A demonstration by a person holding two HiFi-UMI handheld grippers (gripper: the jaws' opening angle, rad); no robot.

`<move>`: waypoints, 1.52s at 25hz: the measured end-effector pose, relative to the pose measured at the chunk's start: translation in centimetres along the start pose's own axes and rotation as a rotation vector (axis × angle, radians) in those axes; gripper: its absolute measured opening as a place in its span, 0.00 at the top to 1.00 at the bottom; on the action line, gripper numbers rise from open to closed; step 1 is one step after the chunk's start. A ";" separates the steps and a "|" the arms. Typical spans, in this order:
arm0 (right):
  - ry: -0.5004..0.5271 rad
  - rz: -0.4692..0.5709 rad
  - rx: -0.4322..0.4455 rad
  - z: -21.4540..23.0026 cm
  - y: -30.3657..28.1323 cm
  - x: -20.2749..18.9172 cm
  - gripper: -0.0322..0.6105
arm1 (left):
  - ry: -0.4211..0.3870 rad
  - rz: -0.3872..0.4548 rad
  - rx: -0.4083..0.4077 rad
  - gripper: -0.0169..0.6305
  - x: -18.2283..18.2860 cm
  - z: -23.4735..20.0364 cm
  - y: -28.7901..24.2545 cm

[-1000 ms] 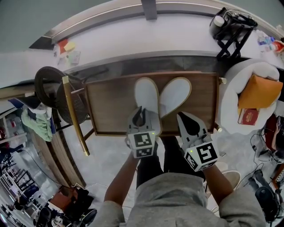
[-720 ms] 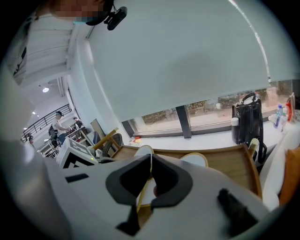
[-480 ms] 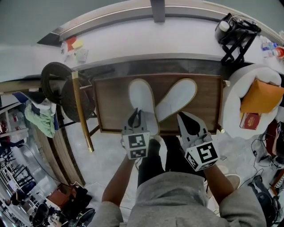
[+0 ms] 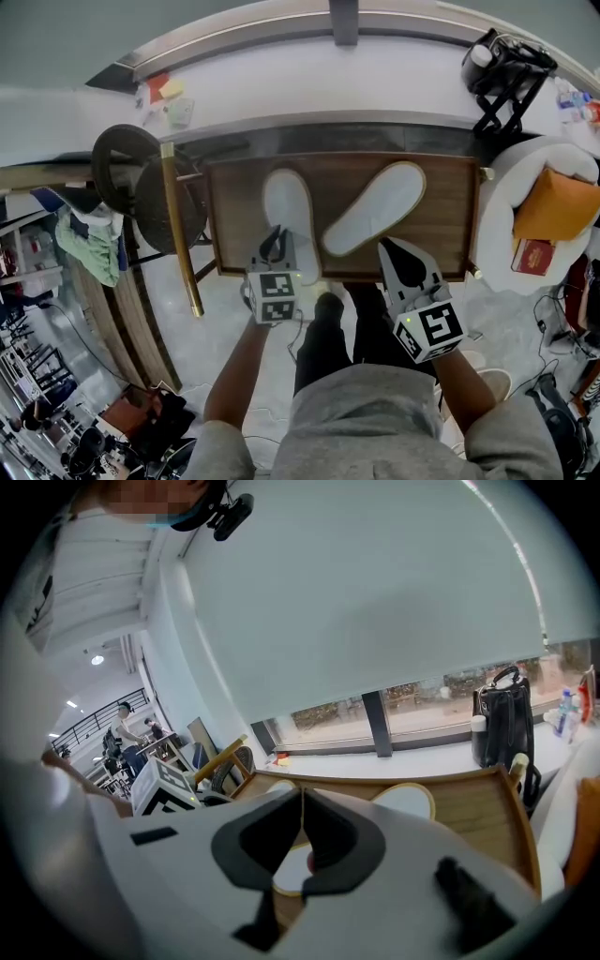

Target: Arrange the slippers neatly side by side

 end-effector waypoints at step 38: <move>-0.194 -0.275 -0.117 3.1 -5.2 -8.0 0.76 | 0.346 0.122 -0.015 0.61 0.2 0.3 3.7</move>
Point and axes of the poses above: the fingertips, and each gripper's own axes: y backward along the fingers, z to its right, x out of its top, the point moved 7 cm from there along y, backward along the fingers, and after that the axes turned 14 degrees about y, right-handed, at the moved point
